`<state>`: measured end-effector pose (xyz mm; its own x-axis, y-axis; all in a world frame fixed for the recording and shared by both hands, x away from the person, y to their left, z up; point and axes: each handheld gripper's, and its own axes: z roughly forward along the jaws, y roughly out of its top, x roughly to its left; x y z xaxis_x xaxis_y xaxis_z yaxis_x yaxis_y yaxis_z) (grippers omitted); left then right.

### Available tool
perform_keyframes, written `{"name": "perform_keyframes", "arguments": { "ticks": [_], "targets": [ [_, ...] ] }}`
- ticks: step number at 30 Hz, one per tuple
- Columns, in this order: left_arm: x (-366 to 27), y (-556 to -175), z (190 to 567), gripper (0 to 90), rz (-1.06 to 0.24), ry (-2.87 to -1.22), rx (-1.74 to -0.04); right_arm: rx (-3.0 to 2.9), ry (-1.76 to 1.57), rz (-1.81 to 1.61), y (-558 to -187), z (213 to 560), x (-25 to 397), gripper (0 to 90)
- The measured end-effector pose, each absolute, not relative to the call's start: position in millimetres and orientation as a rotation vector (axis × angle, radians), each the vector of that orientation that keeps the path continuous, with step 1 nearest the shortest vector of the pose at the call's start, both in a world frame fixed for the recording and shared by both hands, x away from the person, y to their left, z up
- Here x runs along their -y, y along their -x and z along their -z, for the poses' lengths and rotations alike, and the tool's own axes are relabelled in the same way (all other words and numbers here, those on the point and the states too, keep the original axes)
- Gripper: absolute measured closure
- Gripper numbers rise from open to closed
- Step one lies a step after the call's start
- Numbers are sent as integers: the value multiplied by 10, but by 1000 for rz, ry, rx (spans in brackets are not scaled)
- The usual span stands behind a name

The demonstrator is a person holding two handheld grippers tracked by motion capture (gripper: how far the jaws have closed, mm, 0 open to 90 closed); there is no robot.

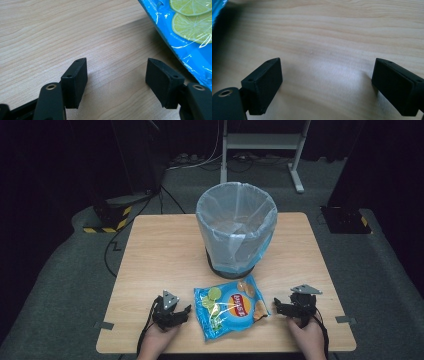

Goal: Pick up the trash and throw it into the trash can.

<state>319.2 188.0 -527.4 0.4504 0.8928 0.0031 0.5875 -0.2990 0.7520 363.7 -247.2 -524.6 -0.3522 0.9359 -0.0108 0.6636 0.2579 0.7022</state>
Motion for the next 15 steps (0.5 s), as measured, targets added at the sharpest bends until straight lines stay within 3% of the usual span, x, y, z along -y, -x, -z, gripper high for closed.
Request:
{"name": "perform_keyframes", "arguments": {
  "ticks": [15],
  "targets": [
    [-1879, -3190, 5274, 341, -566, -2009, -1238, -2131, -1436, -869, -3600, 5243, 2488, 96]
  ]
}}
